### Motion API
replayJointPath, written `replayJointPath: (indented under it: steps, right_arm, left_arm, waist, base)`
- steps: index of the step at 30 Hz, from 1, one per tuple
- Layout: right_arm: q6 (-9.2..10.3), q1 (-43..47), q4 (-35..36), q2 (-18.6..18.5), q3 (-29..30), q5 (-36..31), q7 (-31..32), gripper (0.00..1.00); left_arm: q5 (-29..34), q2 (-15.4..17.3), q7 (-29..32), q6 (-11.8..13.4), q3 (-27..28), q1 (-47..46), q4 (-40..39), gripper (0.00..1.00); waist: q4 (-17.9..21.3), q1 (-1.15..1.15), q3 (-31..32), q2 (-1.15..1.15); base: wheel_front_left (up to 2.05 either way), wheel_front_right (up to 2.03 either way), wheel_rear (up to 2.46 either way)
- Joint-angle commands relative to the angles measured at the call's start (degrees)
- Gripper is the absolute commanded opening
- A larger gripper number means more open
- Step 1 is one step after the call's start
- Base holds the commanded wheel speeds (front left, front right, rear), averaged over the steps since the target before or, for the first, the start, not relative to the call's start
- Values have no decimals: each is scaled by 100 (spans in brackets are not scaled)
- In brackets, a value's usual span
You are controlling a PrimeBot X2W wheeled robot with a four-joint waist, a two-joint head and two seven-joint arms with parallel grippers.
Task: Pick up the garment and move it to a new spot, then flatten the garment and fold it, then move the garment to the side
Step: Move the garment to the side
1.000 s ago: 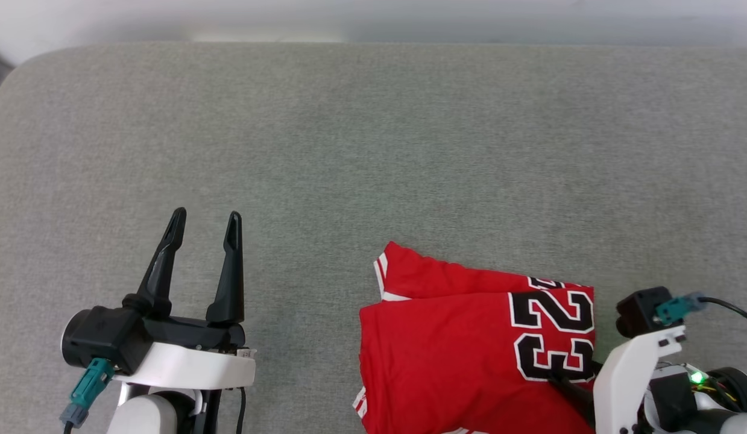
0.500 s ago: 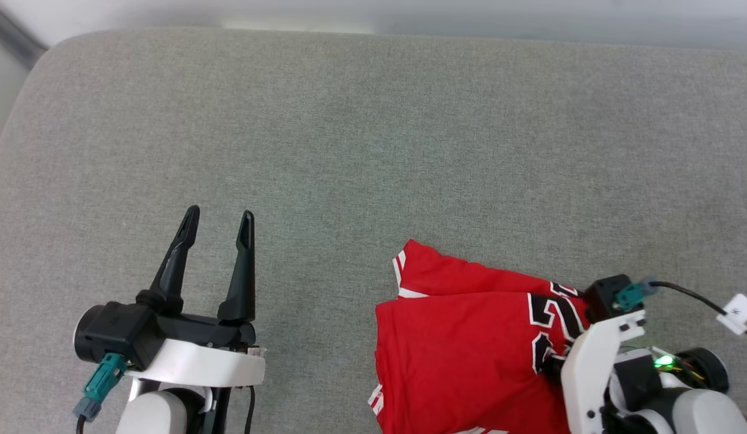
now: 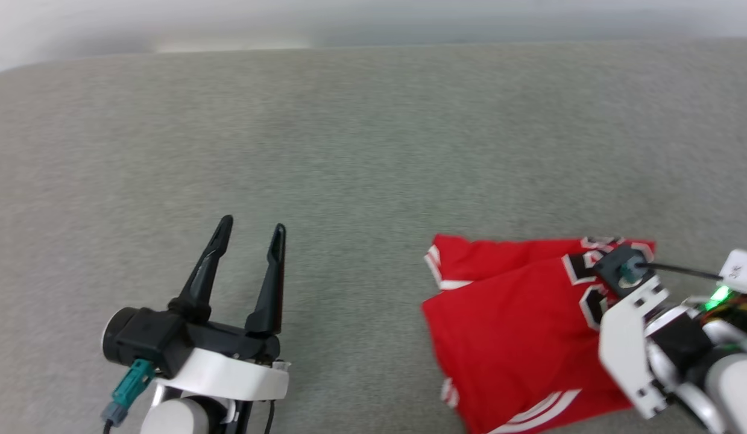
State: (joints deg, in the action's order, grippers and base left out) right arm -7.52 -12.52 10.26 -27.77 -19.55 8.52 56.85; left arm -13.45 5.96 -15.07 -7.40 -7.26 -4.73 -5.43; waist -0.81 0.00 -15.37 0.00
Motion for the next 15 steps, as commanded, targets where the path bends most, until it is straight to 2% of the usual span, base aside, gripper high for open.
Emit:
replayJointPath:
  steps: [1, 4, 8, 11, 15]
  right_arm:
    - [5, -156, 97, -230, -38, -3, 49, 0]
    - [6, -382, 311, -777, -56, -37, 89, 0]
    - [5, -627, 496, -1303, -28, 46, 70, 0]
    - [6, -762, 442, -1518, 73, 28, -58, 0]
    - [8, -942, 159, -1822, 264, -113, -531, 0]
  left_arm:
    - [-10, -11, -12, -9, -47, -57, -31, 100]
    - [19, 20, -12, -9, -158, -233, -77, 100]
    - [54, 168, -12, -9, -200, -446, -186, 100]
    - [62, 247, -12, -9, -296, -623, -213, 100]
    - [113, 427, -12, -9, -441, -931, -344, 100]
  waist:
    - [369, 0, -154, 0]
    - [685, 0, -359, 0]
    - [1183, 0, -752, 0]
    - [1336, 0, -946, 0]
    - [1609, 0, -1367, 0]
  base:
    - [0, 0, 0]
    - [0, 0, 0]
    - [0, 0, 0]
    - [0, 0, 0]
    - [0, 0, 0]
